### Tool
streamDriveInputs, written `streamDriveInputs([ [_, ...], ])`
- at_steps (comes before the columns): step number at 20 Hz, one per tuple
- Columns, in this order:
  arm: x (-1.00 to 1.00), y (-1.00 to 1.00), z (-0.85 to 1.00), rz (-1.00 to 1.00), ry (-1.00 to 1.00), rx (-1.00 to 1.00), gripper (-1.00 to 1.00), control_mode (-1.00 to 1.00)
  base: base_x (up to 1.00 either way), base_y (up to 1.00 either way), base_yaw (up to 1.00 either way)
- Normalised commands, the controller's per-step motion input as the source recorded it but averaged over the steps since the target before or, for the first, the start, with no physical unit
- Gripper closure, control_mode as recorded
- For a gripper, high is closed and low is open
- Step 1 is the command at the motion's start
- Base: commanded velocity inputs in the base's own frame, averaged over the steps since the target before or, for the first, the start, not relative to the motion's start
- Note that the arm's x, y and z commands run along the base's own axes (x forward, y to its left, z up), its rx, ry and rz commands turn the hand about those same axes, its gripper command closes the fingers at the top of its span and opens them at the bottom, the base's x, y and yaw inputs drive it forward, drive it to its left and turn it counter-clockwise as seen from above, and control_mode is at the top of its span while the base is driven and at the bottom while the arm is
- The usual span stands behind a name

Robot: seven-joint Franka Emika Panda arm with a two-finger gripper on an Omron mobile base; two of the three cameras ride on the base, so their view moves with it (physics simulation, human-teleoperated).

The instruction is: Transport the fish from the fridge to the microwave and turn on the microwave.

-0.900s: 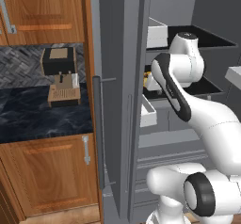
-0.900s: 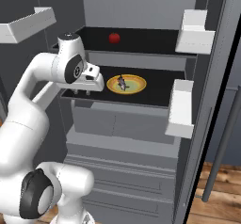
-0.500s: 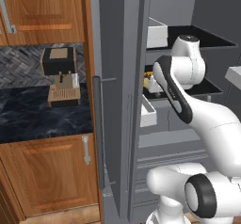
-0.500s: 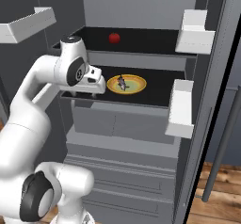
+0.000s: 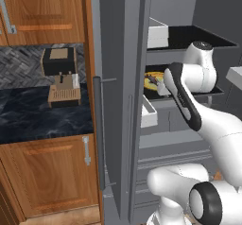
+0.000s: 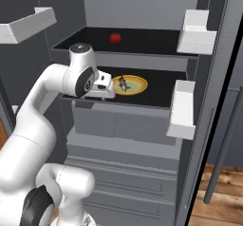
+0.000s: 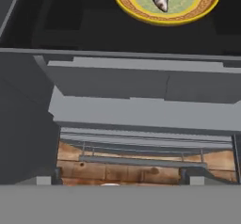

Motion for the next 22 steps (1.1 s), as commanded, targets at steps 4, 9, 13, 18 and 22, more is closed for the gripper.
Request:
streamDriveInputs([
  [4, 0.00, -0.14, -0.01, 0.00, -0.26, 0.00, -1.00, -1.00, 0.00, 0.00, 0.00],
  [9, 0.12, -0.21, 0.00, 0.00, -0.20, 0.01, -1.00, -1.00, 0.00, 0.00, 0.00],
  [13, 0.29, -0.18, 0.00, 0.00, -0.10, 0.00, -1.00, -1.00, 0.00, 0.00, 0.00],
  [18, 0.25, -0.22, 0.00, 0.00, -0.08, 0.05, -1.00, -1.00, 0.00, 0.00, 0.00],
  [22, 0.31, -0.15, 0.00, 0.00, -0.03, 0.10, -1.00, -1.00, 0.00, 0.00, 0.00],
])
